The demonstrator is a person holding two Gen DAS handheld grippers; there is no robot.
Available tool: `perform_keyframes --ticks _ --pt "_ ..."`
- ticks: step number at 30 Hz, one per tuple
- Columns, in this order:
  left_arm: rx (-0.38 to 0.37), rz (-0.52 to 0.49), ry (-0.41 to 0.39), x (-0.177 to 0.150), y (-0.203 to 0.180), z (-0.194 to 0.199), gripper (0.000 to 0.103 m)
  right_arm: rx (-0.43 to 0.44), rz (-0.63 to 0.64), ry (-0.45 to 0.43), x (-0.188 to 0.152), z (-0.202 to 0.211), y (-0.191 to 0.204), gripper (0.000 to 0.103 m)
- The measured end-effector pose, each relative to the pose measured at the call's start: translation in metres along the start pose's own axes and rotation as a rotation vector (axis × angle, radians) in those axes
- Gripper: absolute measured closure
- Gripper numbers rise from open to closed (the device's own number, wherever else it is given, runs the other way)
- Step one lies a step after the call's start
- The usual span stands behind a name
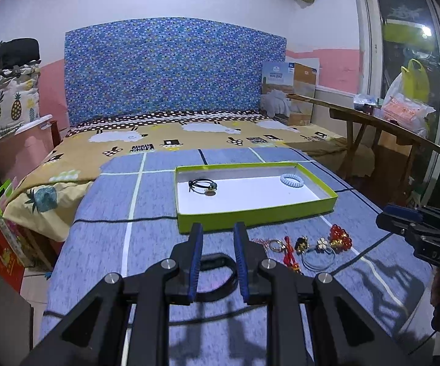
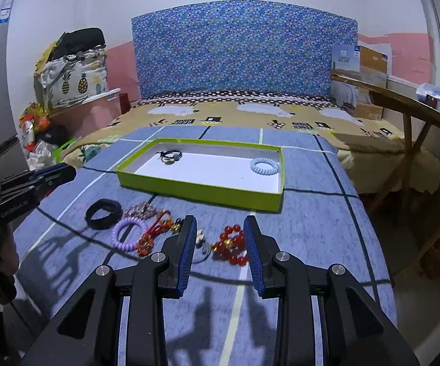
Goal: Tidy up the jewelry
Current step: 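Move both tools back toward the remaining jewelry, then grasp the red bead bracelet with the right tool while the left tool grasps the lilac coil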
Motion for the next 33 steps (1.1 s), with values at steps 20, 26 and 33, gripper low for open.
perform_keyframes --ticks 20,26,33 --pt "-0.105 -0.013 0.113 -0.03 -0.027 -0.008 0.081 0.002 -0.049 0.061 -0.018 -0.01 -0.007 0.07" --pt "-0.134 -0.014 0.181 -0.042 -0.037 -0.024 0.081 0.01 -0.056 0.096 -0.023 -0.024 -0.011 0.064" --pt "-0.132 0.007 0.246 -0.053 -0.038 -0.037 0.08 0.008 -0.075 0.136 -0.028 -0.042 -0.019 0.059"
Point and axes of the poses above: each gripper's, at about its wrist camera, not at the fingertips, and z roughly against the way its jaws point, y to its left, x to its top, the point moved 4 cm from there along -z, roughly the way its jaws point, and after that the axes turned 9 degrees about -y, right-handed, at the moved point
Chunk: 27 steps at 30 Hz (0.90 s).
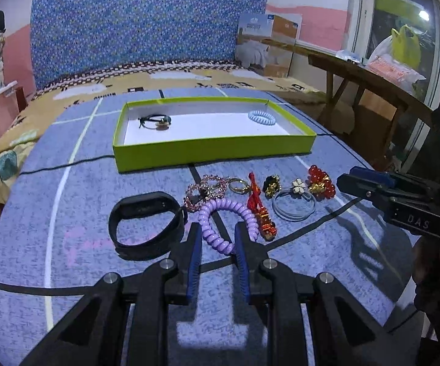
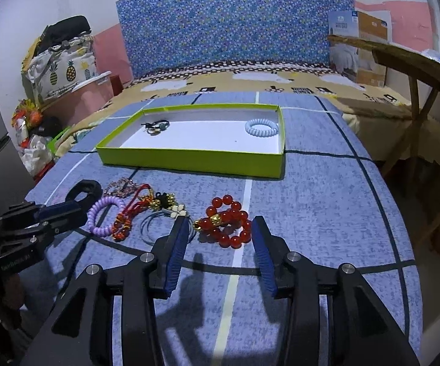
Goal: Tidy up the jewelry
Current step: 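Grasp the red bead bracelet with the right tool while the left tool grasps the lilac coil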
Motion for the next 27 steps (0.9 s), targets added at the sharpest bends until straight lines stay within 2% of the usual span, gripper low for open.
perform_keyframes --ticks 10,20,27 --pt "0.008 0.016 0.06 -0.001 0.002 -0.013 0.08 0.024 -0.068 0.075 0.0 -0.027 -0.006 0.059" --pt "0.027 0.006 0.095 0.0 0.002 -0.024 0.08 -0.05 -0.044 0.127 0.003 -0.04 -0.011 0.058" --pt "0.036 -0.01 0.101 -0.001 0.0 -0.026 0.08 -0.044 -0.041 0.142 0.004 -0.046 -0.016 0.057"
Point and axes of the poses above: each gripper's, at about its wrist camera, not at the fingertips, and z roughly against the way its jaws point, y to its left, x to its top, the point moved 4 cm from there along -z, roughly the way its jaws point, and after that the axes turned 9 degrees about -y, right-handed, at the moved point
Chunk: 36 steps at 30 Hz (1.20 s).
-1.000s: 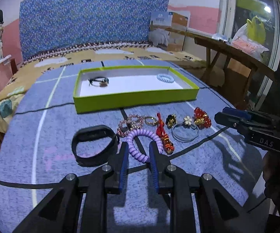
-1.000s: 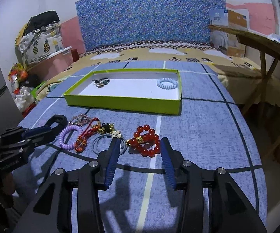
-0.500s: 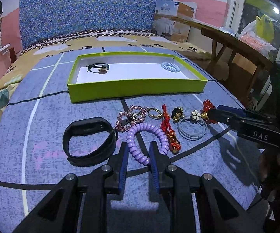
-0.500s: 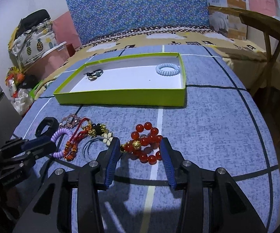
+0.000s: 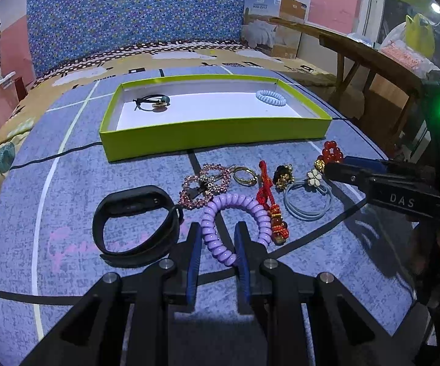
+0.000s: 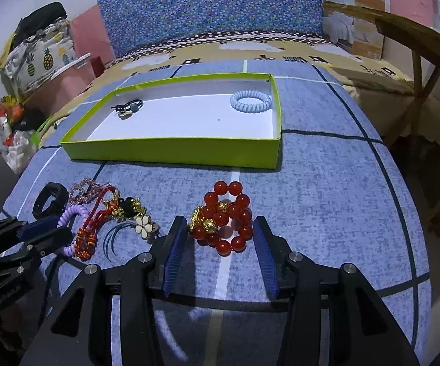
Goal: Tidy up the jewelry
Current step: 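Grasp the red bead bracelet with the right tool while the left tool grasps the lilac coil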
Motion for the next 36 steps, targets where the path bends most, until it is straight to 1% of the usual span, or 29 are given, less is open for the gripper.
perform_keyframes --ticks 4,7,9,14,19,20,21,23,24,26,31,36 --pt "0.004 -0.005 0.0 0.0 0.001 0.0 0.08 0.01 0.018 0.021 0.002 -0.004 0.0 0.057" --pt "0.001 -0.001 0.0 0.0 0.0 -0.001 0.08 -0.009 0.061 0.014 0.006 -0.002 0.003 0.056" --pt "0.003 -0.003 0.0 0.0 0.0 -0.001 0.08 -0.01 0.071 0.029 0.008 -0.005 0.003 0.056" --pt "0.005 -0.007 0.0 0.0 0.0 -0.002 0.08 -0.001 0.051 0.043 0.009 -0.016 -0.001 0.056" --pt "0.011 -0.025 0.0 0.0 -0.002 -0.002 0.08 -0.011 0.052 0.041 0.011 -0.019 -0.001 0.056" --pt "0.012 -0.028 0.001 0.0 -0.002 -0.002 0.08 -0.013 0.051 0.04 0.011 -0.018 -0.001 0.061" --pt "0.011 -0.031 0.002 0.0 -0.003 -0.002 0.085 -0.019 0.05 0.038 0.012 -0.018 -0.002 0.071" --pt "0.013 -0.037 0.003 -0.001 -0.003 -0.002 0.092 -0.02 0.038 0.034 0.011 -0.016 -0.004 0.08" --pt "0.012 -0.04 0.003 -0.001 -0.003 -0.001 0.093 -0.018 0.031 0.032 0.011 -0.015 -0.005 0.082" --pt "0.004 -0.042 0.002 -0.001 -0.003 0.0 0.093 -0.012 0.02 0.027 0.01 -0.012 -0.007 0.084" --pt "-0.017 -0.046 -0.004 -0.003 -0.005 0.003 0.094 -0.002 0.012 -0.006 0.01 -0.001 -0.007 0.084" --pt "-0.041 -0.016 -0.022 -0.003 -0.003 0.012 0.094 0.014 0.0 -0.02 0.005 0.011 -0.007 0.084"
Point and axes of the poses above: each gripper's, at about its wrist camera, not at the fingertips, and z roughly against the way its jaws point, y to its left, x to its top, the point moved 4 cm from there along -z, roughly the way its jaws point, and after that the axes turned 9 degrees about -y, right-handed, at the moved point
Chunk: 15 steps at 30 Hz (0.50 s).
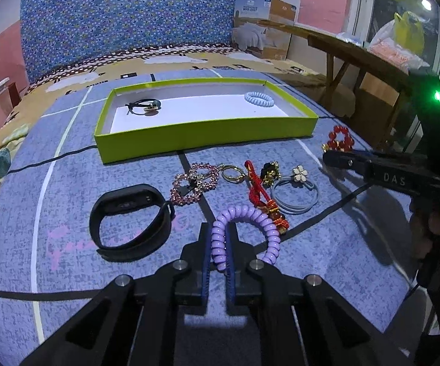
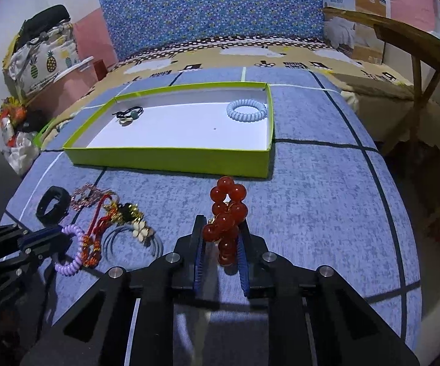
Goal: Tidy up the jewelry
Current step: 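Grasp the red bead bracelet with the right tool while the left tool grasps the lilac coil, then carry both bracelets into the green box and open both tools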
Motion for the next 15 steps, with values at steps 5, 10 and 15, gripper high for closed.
perform_keyframes --ticks 5,10,15 --pt "-0.013 0.02 -0.038 0.003 0.001 0.013 0.094 0.017 -0.009 -0.023 -0.004 0.018 0.003 0.084" --pt "-0.019 0.026 -0.083 0.012 0.0 0.026 0.094 0.031 0.0 -0.051 -0.004 0.036 0.009 0.084" --pt "-0.016 0.027 -0.102 0.017 -0.001 0.03 0.094 0.041 0.008 -0.069 -0.002 0.044 0.015 0.084"
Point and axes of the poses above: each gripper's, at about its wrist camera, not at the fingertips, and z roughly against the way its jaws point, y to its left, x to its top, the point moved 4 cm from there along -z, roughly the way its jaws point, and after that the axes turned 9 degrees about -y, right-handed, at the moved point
